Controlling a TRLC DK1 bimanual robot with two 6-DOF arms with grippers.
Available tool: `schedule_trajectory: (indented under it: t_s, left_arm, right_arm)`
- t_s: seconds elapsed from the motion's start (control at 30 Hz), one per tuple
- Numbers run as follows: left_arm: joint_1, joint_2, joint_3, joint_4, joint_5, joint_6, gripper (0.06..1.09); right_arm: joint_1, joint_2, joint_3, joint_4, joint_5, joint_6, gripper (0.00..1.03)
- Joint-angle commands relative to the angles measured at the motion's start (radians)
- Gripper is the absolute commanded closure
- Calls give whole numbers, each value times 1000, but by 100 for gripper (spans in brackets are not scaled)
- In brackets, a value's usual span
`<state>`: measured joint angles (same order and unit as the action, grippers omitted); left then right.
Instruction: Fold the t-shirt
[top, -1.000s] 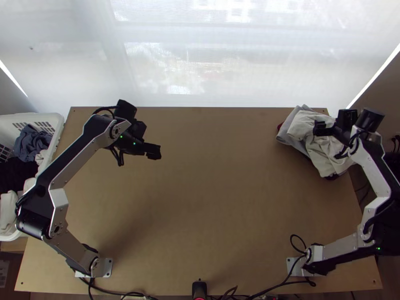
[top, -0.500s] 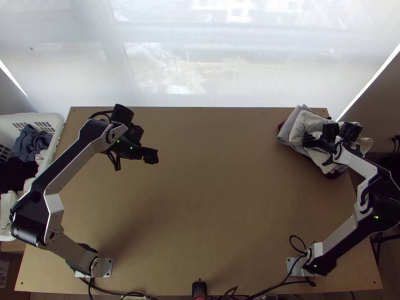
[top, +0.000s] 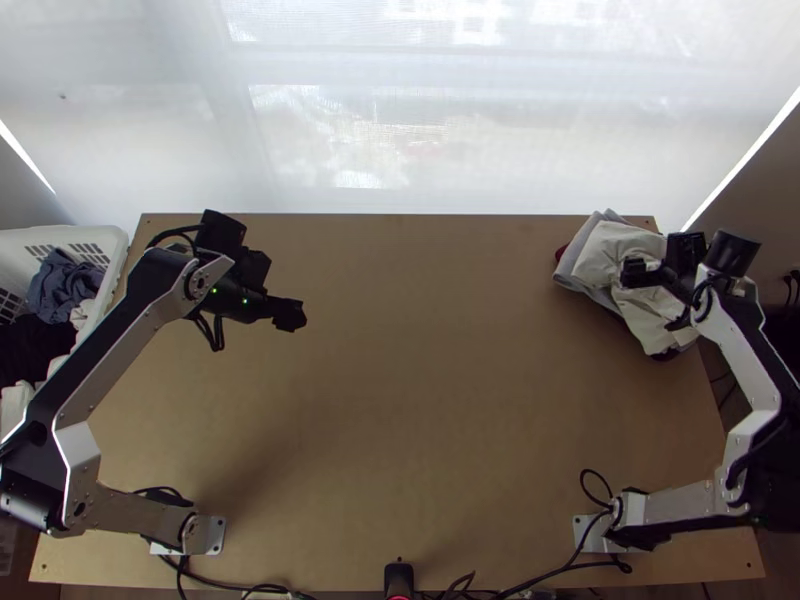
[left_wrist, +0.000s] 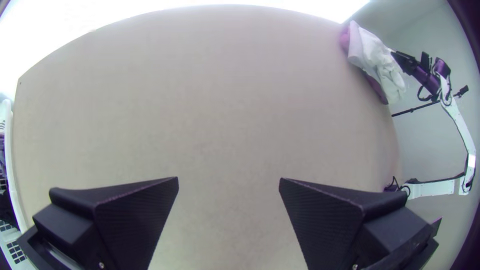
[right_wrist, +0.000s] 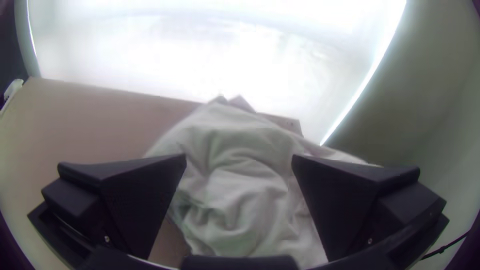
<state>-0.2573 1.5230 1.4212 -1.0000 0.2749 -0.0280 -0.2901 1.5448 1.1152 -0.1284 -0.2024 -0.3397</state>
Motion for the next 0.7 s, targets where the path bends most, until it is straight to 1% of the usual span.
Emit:
schedule_trajectory:
  t_s: [0.0,0.03,0.1,0.17,0.23,0.27,0.33,0.4,0.43,0.5,0.53,0.6,0.63,0.67]
  left_arm:
    - [-3,-141,-47,8,-31,10,10]
    - [-11,-176,-61,24,-49,11,10]
    - [-36,-264,-100,72,-103,17,10]
    - [-53,-360,-159,139,-169,20,10]
    - [-53,-454,-220,192,-195,20,10]
    - [-49,-500,-254,222,-223,20,10]
    - [-11,-592,-341,293,-255,22,10]
    - [27,-689,-447,348,-261,37,10]
    - [38,-738,-507,376,-273,60,10]
    - [44,-840,-630,426,-352,100,10]
    - [44,-891,-682,443,-379,111,10]
    - [53,-988,-768,460,-414,111,10]
    - [61,-1037,-803,466,-424,112,10]
    - [73,-1083,-834,474,-424,111,10]
  right_arm:
    - [49,-293,-5,-68,-14,91,5]
    - [62,-339,-20,-68,-15,113,5]
    - [118,-460,-83,-59,-15,125,5]
    - [187,-600,-204,24,-11,122,5]
    - [256,-713,-293,9,-8,119,5]
    - [287,-761,-330,-7,6,131,5]
    - [332,-847,-416,-23,63,139,5]
    - [364,-939,-505,-23,152,145,5]
    - [368,-988,-542,-23,198,166,5]
    - [367,-1111,-617,-4,239,268,5]
    - [365,-1181,-649,-14,259,266,5]
    - [367,-1321,-690,-114,285,254,5]
    - [367,-1385,-706,-177,293,237,5]
    - [367,-1451,-724,-229,310,202,5]
